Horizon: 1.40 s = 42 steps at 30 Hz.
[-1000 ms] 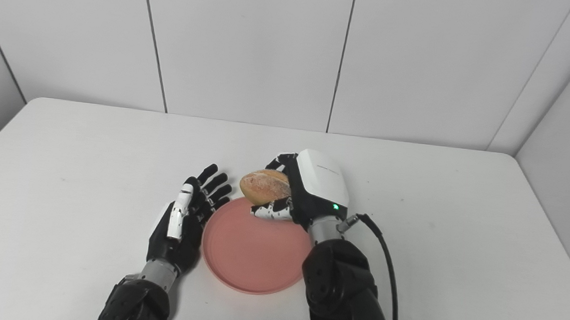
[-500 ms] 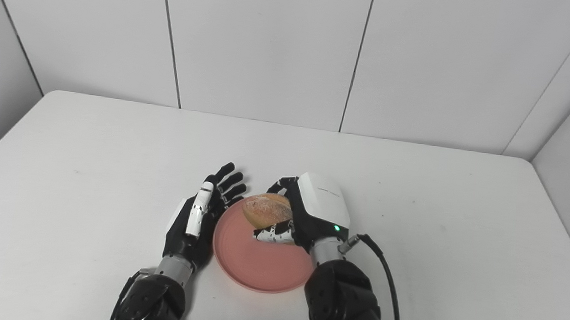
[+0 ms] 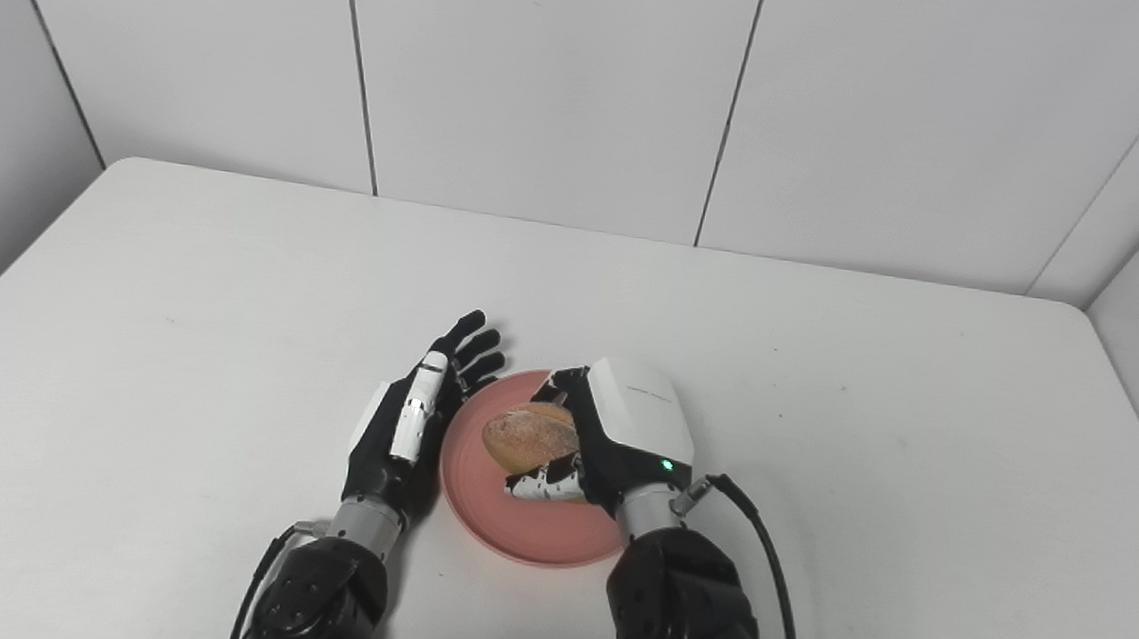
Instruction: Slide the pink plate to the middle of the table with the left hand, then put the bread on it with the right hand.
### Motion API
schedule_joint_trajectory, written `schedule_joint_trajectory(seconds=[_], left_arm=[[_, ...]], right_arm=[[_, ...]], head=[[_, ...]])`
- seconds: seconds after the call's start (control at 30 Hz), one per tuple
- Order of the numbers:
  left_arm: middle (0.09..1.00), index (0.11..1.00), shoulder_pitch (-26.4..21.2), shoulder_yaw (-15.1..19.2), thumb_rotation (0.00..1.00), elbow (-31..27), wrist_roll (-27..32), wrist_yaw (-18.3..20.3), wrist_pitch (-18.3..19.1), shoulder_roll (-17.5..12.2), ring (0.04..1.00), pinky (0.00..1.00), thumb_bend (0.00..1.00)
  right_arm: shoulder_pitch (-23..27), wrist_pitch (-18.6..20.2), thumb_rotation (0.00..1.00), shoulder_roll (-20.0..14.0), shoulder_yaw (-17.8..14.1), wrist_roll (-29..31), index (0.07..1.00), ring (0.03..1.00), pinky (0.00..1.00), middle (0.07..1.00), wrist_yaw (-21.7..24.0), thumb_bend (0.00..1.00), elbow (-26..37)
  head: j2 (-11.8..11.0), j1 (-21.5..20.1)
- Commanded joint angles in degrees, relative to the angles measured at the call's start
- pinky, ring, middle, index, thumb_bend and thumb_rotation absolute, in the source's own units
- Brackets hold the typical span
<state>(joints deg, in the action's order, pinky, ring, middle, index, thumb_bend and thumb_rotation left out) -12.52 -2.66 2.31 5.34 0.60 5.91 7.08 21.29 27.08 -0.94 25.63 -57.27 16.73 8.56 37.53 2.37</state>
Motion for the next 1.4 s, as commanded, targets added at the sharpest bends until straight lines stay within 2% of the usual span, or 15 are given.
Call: schedule_joint_trajectory(seconds=[0.0,0.47,0.53,0.57,0.6,0.67,0.7,0.73,0.8,0.9,1.37], left_arm=[[0.907,0.889,0.5,-0.5,1.00,-1.5,-0.7,0.0,-1.2,0.4,0.896,0.91,0.39],[0.916,0.894,1.4,-0.9,1.00,-1.8,-1.9,0.0,-3.0,0.3,0.906,0.92,0.41],[0.916,0.894,1.5,-0.8,1.00,-2.0,-1.8,0.1,-3.0,0.3,0.907,0.92,0.41],[0.916,0.894,1.5,-0.8,1.00,-2.1,-1.7,0.1,-3.0,0.3,0.907,0.92,0.41],[0.916,0.894,1.6,-0.8,1.00,-2.1,-1.7,0.1,-2.9,0.3,0.906,0.92,0.41],[0.913,0.892,1.7,-0.7,1.00,-2.4,-1.6,0.0,-2.8,0.4,0.903,0.91,0.41],[0.913,0.892,1.8,-0.7,1.00,-2.4,-1.6,0.1,-2.9,0.3,0.903,0.91,0.41],[0.912,0.892,1.8,-0.7,1.00,-2.4,-1.6,0.1,-3.0,0.3,0.902,0.91,0.41],[0.913,0.894,1.9,-0.8,1.00,-2.5,-1.6,0.2,-3.1,0.2,0.903,0.91,0.41],[0.916,0.898,2.0,-0.9,1.00,-2.3,-1.8,0.3,-3.4,0.1,0.905,0.91,0.41],[0.910,0.896,2.0,-1.0,1.00,-2.2,-2.2,0.2,-3.6,0.0,0.899,0.91,0.42]], right_arm=[[0.7,-1.6,0.00,-0.3,0.3,-0.8,0.486,0.239,0.16,0.472,-1.5,0.53,1.2],[-0.3,-1.5,0.00,-1.1,1.4,-1.7,0.491,0.268,0.18,0.476,-1.5,0.53,1.5],[-0.4,-1.4,0.00,-1.1,1.4,-1.8,0.669,0.301,0.19,0.478,-1.4,0.55,1.7],[-0.5,-1.2,0.00,-1.2,1.4,-1.9,0.693,0.309,0.20,0.479,-0.8,0.56,2.0],[-0.5,-1.0,0.16,-1.2,1.4,-2.0,0.739,0.507,0.36,0.632,-0.4,0.67,2.1],[-0.7,-0.7,0.29,-1.2,1.3,-2.3,0.788,0.692,0.56,0.772,0.6,0.75,2.6],[-0.7,-0.6,0.30,-1.4,1.3,-2.7,0.790,0.701,0.57,0.779,1.1,0.76,2.7],[-0.7,-0.5,0.34,-1.5,1.4,-3.1,0.808,0.748,0.65,0.803,1.4,0.78,2.9],[-0.7,-0.4,0.39,-1.7,1.5,-4.3,0.835,0.799,0.75,0.832,2.5,0.82,3.2],[-0.6,-0.4,0.46,-1.8,1.2,-5.6,0.877,0.832,0.79,0.865,4.6,0.86,3.7],[0.1,-0.7,0.54,-1.4,-0.7,-6.4,0.930,0.879,0.85,0.908,7.2,0.96,7.0]], head=[[0.0,0.1],[0.0,0.2],[0.0,0.1],[0.0,0.0],[0.0,0.0],[0.0,-0.1],[0.0,-0.2],[0.0,-0.2],[0.0,-0.2],[-0.2,-0.3],[-0.5,-0.7]])
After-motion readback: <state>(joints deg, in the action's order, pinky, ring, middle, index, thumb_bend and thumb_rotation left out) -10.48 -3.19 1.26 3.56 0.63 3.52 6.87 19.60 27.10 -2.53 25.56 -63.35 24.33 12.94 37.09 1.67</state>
